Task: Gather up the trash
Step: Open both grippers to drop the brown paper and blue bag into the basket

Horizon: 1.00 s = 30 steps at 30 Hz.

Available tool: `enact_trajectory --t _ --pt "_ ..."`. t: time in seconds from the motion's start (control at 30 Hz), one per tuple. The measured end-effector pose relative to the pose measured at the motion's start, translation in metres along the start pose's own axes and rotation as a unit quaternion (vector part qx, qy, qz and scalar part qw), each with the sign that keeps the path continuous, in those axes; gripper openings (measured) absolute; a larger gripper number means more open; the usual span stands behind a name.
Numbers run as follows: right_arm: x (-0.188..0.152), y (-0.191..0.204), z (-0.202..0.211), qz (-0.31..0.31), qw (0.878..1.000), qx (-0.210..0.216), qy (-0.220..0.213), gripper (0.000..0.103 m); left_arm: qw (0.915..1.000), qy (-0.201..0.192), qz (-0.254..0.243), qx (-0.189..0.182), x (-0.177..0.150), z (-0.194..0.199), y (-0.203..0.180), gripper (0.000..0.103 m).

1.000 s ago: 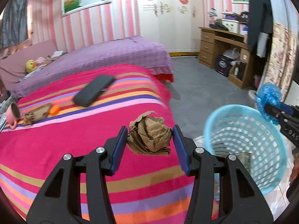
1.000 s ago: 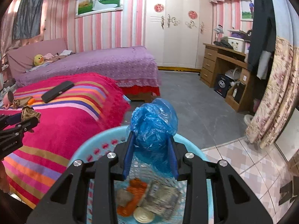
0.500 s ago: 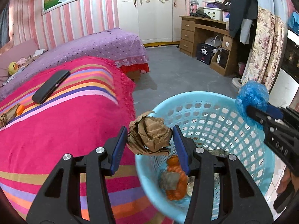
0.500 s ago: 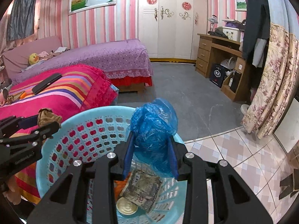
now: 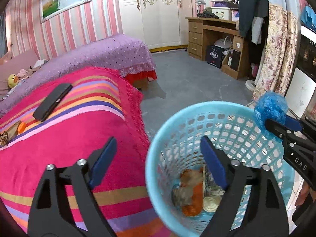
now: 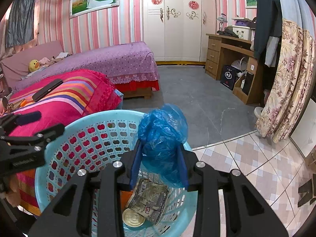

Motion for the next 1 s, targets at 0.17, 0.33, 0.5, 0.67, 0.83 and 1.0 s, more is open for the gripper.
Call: enact_trajectory --t 0.17,0.33,0.5,0.67,0.83,1.0 --pt "0.003 0.008 -0.005 0.008 1.0 0.005 0.001 0.035 0.9998 -0.012 0.002 0.013 0.007 0.007 0.017 0.089" --pt "0.003 0.012 -0.01 0.017 1.0 -0.003 0.012 0.061 0.9996 -0.014 0.018 0.016 0.012 0.012 0.038 0.091" --pt "0.011 0.014 -0.004 0.017 1.0 -0.019 0.006 0.08 0.9991 -0.016 0.032 0.02 0.015 0.019 0.059 0.091" --pt "0.024 0.023 0.001 0.016 0.999 -0.035 0.001 0.095 0.9985 -0.024 0.041 0.028 0.019 0.028 0.081 0.092" --pt "0.037 0.041 -0.002 0.0 1.0 -0.016 -0.001 0.096 0.9976 -0.029 0.05 0.036 0.022 0.036 0.106 0.093" --pt "0.056 0.066 0.001 0.002 1.0 -0.013 -0.016 0.098 0.9963 -0.037 0.062 0.047 0.029 0.047 0.139 0.094"
Point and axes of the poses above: each gripper's, at about its wrist camera, not at the fingertips, and z roughly against the way its jaws point, y to its left, x to its top, the point moved 8 cm from there along -z, roughly the way its jaws point, and after that the axes turned 13 degrees about z, right-handed, at the moved point
